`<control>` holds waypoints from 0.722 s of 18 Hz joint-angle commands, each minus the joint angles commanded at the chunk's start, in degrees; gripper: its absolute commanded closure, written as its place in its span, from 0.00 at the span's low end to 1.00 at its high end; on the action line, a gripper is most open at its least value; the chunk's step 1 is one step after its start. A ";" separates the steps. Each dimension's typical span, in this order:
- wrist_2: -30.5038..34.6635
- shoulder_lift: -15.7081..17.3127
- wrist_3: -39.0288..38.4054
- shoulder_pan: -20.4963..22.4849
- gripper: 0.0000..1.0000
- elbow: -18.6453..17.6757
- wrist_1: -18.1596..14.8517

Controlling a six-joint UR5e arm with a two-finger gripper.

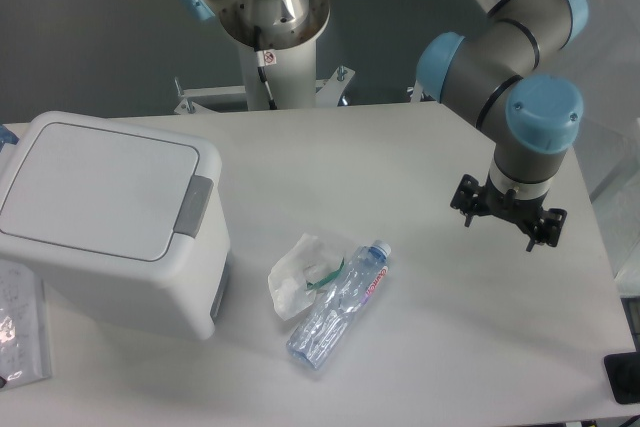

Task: Open the trash can

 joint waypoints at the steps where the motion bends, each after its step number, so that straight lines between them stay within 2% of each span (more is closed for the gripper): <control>1: 0.00 0.00 0.00 0.00 0.00 0.00 0.00; 3: -0.17 0.00 0.17 0.09 0.00 0.09 0.00; 6: -5.69 0.00 0.35 0.17 0.00 0.09 0.09; 9: -6.94 0.09 -0.96 0.61 0.00 -0.96 0.09; 10: -7.55 0.78 -2.45 0.70 0.00 -1.75 0.70; 12: -12.97 1.75 -9.62 0.70 0.00 -3.68 5.77; 13: -14.66 2.45 -13.32 0.53 0.00 -4.39 6.76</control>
